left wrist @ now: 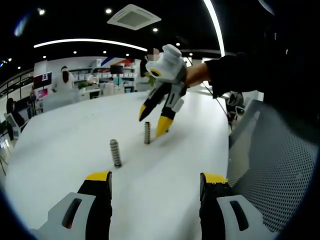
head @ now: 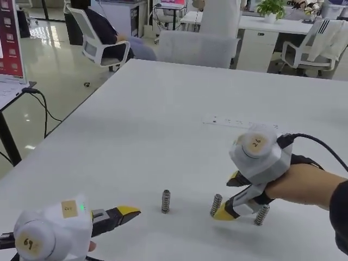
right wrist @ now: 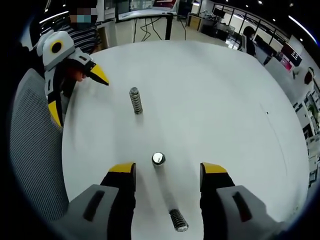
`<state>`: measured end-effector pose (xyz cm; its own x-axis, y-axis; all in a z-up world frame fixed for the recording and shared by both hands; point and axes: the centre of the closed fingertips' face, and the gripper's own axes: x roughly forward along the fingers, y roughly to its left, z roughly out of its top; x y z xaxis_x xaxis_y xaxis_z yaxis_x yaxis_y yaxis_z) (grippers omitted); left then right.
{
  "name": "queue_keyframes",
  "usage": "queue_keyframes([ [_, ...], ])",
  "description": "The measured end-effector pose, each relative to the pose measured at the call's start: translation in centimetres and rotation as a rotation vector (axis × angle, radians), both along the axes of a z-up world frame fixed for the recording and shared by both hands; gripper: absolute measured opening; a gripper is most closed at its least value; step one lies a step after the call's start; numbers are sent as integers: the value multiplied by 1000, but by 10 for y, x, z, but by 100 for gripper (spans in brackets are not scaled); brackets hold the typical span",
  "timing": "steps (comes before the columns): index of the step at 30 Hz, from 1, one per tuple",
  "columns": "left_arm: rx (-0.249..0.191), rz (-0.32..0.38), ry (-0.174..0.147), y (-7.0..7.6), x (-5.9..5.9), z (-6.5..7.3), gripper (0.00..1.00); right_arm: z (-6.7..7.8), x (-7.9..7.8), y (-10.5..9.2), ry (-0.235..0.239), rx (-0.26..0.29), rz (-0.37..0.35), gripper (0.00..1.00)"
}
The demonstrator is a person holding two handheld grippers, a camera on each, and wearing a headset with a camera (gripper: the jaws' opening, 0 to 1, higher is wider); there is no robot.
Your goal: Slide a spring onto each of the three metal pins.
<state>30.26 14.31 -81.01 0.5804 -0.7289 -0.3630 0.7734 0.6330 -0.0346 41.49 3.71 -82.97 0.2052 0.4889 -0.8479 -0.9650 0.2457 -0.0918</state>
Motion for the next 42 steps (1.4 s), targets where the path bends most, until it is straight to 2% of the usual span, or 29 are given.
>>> queue_keyframes([
  [8,0,-3,5,-1,-2,-1,68,1,-1,-19,-6,46,-67,55],
  [13,0,-10,5,-4,-2,-1,68,0,-3,-28,-28,56,-85,60],
  [23,-1,-19,5,-6,-2,-1,68,7,-1,-45,-50,133,-180,65],
  [30,-9,-27,9,-10,-2,-2,68,6,-8,-56,-58,173,-233,66],
  [42,-19,-32,11,-13,2,-2,69,13,-25,-66,-91,226,-270,68],
])
